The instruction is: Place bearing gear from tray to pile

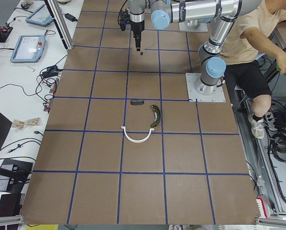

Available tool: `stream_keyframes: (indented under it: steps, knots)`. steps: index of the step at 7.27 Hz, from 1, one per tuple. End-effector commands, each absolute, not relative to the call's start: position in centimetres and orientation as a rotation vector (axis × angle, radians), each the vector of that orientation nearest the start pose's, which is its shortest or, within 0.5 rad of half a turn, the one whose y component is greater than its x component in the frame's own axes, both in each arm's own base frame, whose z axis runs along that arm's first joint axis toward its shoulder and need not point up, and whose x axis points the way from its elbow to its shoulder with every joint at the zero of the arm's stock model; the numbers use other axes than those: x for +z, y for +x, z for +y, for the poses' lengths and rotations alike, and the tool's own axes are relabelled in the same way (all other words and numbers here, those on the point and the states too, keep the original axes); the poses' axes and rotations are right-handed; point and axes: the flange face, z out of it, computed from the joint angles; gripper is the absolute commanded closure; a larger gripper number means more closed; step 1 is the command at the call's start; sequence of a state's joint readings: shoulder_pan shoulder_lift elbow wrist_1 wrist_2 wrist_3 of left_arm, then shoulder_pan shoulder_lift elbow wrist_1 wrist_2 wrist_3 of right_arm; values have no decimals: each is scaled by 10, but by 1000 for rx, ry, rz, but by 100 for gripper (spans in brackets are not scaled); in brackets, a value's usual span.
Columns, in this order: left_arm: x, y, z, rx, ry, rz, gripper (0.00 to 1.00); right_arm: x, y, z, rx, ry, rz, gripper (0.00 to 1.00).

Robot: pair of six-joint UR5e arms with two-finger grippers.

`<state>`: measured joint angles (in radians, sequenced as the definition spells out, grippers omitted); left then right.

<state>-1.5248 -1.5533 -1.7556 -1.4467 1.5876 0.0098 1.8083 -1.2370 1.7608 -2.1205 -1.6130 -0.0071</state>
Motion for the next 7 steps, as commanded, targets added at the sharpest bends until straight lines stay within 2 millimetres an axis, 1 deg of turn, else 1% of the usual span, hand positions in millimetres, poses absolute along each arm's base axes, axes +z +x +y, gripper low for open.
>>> stream_keyframes:
  steps: [1, 2, 3, 4, 5, 6, 7]
  knots:
    - [396, -135, -487, 99, -129, 3122, 0, 284, 124, -566, 60, -219, 3217, 0]
    - [384, -163, -493, 56, -67, 3125, 6, 284, 46, -573, 122, -182, 3204, 0]
    - [363, -189, -501, 46, -53, 3126, 0, 283, -20, -576, 128, -246, 3188, 0]
    - [340, -221, -501, 71, -77, 3134, 0, 277, -85, -572, 131, -271, 3171, 0]
    - [323, -248, -504, 31, -20, 3143, 0, 286, -152, -568, 67, -261, 3202, 0]
    - [302, -265, -505, 54, 26, 3139, 0, 286, -211, -551, 42, -336, 3211, 0]
    - [285, -286, -501, 68, 81, 3136, 0, 286, -274, -525, 37, -297, 3207, 0]
